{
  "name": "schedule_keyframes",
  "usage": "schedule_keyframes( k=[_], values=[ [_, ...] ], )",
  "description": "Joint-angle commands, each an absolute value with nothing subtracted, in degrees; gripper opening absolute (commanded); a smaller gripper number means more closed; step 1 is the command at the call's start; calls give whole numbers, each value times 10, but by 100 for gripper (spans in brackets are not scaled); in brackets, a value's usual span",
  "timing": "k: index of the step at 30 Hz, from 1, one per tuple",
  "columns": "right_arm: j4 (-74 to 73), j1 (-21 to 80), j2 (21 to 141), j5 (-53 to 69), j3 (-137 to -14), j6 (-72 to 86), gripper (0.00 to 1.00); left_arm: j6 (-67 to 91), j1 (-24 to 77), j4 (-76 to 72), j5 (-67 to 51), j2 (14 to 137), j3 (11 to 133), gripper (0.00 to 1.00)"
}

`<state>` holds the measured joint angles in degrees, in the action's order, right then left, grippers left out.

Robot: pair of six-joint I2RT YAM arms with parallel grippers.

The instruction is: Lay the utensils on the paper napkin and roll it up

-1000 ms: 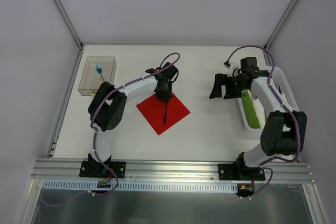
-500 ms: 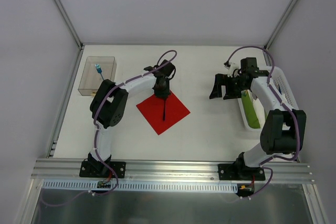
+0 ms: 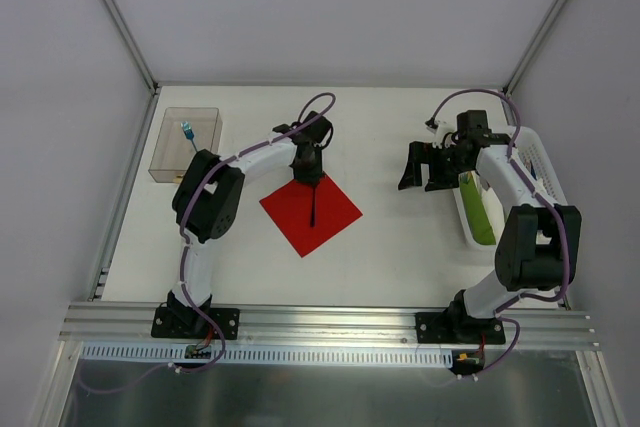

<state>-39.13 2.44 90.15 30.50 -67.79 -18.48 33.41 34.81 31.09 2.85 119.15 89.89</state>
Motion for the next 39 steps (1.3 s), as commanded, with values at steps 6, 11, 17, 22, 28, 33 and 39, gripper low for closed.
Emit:
schedule_keyframes(
  k=[6,11,17,22,28,33,39],
  values=[
    [-387,20,906,316,-683,-180,99,315,347,308,8,1212,927,3],
    [-387,20,907,316,-683,-181,99,312,347,308,7,1222,925,4],
    [-387,20,907,317,-684,-180,99,311,347,308,6,1223,920,11],
    [-387,20,907,317,-685,-180,99,308,347,308,9,1216,919,15],
    [-388,20,903,318,-683,-181,99,305,347,308,11,1195,914,35],
    [-388,20,902,320,-685,-182,99,271,347,310,34,1139,916,52],
    [-388,20,902,323,-690,-185,99,237,289,334,2,1034,924,60]
  ],
)
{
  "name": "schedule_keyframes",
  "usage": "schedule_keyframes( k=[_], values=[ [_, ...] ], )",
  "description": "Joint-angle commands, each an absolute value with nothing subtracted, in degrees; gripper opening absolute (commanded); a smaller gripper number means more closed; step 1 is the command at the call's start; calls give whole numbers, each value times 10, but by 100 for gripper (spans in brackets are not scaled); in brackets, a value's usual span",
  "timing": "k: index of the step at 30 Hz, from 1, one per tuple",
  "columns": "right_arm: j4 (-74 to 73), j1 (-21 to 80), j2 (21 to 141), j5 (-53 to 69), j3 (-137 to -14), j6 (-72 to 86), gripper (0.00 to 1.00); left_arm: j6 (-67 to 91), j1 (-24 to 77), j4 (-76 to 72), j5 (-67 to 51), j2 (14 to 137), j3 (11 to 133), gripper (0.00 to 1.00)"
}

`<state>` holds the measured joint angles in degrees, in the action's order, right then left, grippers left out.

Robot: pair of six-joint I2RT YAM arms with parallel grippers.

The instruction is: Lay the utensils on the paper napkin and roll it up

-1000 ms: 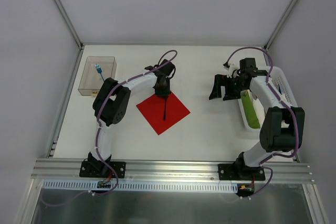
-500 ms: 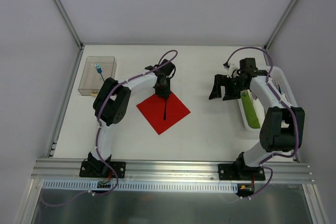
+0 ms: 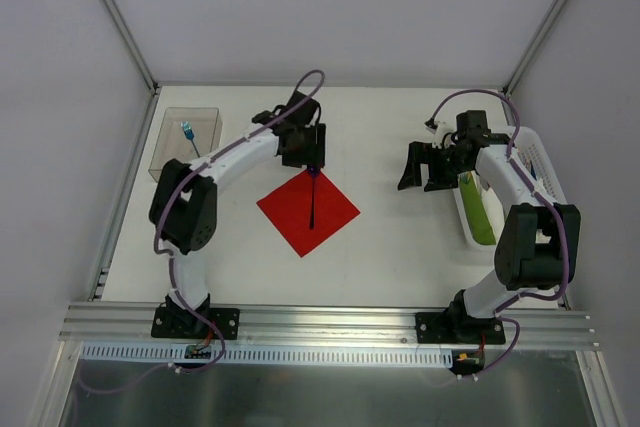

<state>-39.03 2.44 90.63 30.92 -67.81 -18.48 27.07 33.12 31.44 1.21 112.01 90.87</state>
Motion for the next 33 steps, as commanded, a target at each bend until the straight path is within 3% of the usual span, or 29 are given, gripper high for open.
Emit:
schedule_keyframes(
  k=[1,8,15,25,33],
  values=[
    [-388,20,902,323,-690,-185,99,233,275,338,-13,1011,929,60],
    [-389,20,904,321,-692,-185,99,218,87,382,57,956,973,46],
    [-389,20,913,320,-693,-184,99,259,-80,390,23,1042,1024,35],
    [-390,20,924,313,-694,-185,99,260,-110,393,27,1227,1123,36],
    [-390,21,927,307,-689,-187,99,253,-112,395,24,1295,1142,37]
  ],
)
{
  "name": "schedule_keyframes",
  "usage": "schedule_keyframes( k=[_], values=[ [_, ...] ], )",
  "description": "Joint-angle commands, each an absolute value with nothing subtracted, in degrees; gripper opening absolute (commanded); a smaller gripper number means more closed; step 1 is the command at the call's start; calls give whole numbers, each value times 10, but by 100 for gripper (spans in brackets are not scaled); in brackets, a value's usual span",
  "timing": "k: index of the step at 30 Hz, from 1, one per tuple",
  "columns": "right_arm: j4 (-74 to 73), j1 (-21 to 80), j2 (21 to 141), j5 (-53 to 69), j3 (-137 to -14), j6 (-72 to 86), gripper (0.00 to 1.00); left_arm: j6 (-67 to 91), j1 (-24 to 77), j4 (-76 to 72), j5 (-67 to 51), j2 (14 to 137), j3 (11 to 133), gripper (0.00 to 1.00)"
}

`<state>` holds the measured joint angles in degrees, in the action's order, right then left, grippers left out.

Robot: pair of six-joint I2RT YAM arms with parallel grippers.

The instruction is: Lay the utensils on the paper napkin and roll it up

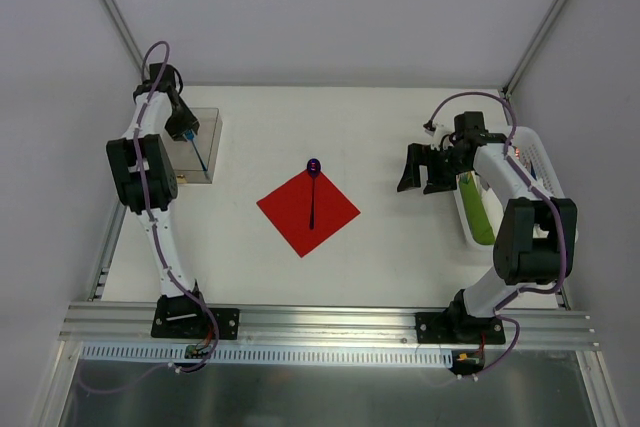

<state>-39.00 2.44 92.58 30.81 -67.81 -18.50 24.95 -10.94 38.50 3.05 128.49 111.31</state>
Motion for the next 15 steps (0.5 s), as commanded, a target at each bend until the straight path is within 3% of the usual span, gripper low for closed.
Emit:
schedule_keyframes(
  k=[1,12,15],
  values=[
    [-391,21,927,307,-689,-187,99,253,-112,395,22,1300,1142,37],
    [-391,19,933,305,-691,-187,99,254,-112,395,22,1336,1130,35],
    [-391,18,931,305,-691,-188,99,257,-111,394,25,1339,1129,31]
  ],
)
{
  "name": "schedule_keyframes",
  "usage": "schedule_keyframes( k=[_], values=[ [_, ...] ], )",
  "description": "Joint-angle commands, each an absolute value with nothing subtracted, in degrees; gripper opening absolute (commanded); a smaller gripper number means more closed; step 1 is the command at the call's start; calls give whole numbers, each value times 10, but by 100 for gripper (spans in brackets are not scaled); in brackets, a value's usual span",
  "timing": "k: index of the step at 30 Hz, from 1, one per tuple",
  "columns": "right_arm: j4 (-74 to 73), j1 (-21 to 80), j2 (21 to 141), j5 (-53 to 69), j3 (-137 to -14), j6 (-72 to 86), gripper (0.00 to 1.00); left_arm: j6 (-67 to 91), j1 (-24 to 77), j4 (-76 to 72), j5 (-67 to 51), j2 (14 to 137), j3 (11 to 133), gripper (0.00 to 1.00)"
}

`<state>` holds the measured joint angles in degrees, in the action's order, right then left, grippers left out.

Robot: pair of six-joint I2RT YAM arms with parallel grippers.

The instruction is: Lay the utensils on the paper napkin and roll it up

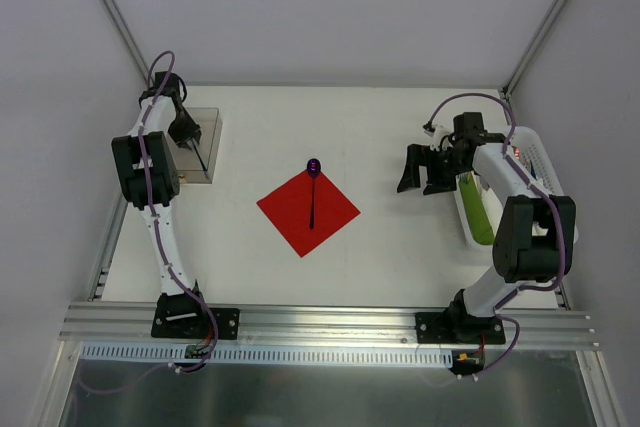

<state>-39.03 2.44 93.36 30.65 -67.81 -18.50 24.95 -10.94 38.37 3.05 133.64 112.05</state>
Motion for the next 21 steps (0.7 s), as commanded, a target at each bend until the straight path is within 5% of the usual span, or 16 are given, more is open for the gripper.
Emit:
schedule_keyframes(
  k=[1,5,9,21],
  values=[
    [-391,18,931,305,-691,-188,99,258,-111,394,27,1339,1128,29],
    [-392,17,925,305,-687,-192,99,256,-112,395,26,1332,1126,11],
    [-396,16,920,307,-687,-199,99,248,-112,395,38,1295,1122,3],
    [-403,16,893,331,-689,-211,99,176,-104,395,-36,1071,1141,0]
  ],
)
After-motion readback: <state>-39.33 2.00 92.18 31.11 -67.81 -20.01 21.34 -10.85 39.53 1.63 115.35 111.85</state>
